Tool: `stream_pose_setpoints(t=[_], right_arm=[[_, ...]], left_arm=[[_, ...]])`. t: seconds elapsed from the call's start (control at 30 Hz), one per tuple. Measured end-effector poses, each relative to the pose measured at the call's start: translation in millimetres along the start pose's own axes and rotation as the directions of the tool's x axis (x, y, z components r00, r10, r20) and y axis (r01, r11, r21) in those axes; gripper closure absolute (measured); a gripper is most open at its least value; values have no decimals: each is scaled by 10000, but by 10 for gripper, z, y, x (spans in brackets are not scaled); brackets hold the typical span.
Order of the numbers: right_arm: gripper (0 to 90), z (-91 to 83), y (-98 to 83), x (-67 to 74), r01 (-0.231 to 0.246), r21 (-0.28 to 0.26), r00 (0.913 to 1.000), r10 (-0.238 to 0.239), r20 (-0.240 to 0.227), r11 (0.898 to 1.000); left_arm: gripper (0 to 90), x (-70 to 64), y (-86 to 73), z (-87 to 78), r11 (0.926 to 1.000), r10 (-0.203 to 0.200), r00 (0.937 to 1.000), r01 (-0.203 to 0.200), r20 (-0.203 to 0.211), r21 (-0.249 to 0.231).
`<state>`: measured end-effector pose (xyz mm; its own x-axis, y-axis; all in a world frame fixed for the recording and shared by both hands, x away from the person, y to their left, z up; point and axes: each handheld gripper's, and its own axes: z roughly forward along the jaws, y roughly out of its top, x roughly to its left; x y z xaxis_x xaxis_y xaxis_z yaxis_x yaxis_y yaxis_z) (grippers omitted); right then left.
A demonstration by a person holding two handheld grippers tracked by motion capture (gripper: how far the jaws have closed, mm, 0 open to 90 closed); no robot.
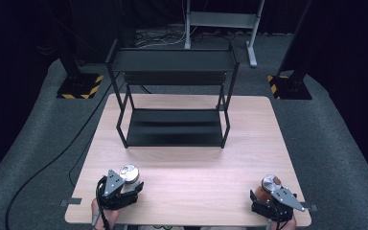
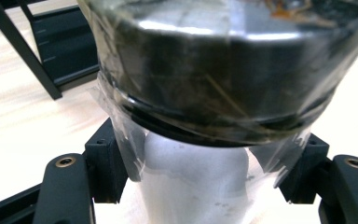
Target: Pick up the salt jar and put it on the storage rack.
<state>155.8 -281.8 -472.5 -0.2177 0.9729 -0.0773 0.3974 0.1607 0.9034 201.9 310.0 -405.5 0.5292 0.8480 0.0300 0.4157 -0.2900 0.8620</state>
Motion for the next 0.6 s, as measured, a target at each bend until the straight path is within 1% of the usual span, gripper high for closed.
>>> stream_pose_setpoints(t=[0.07,0.2,0.4,0.6], right_arm=[[0,-1,-1,-2,-16,-7,10000,16,-5,10000],[0,0,1,-4,5,6,10000,-5,-22,10000],[0,0,-1,0,6,0,10000,-6,-3,10000],[0,9,17,13,36,94,10000,-37,69,9999]], left_arm=[[308,26,41,19,10000,30,10000,-31,74,18],[308,64,126,53,9998,216,9997,-216,120,22],[308,141,223,109,9997,224,9994,-223,247,-35],[309,179,355,166,9988,491,9983,-490,301,-38]])
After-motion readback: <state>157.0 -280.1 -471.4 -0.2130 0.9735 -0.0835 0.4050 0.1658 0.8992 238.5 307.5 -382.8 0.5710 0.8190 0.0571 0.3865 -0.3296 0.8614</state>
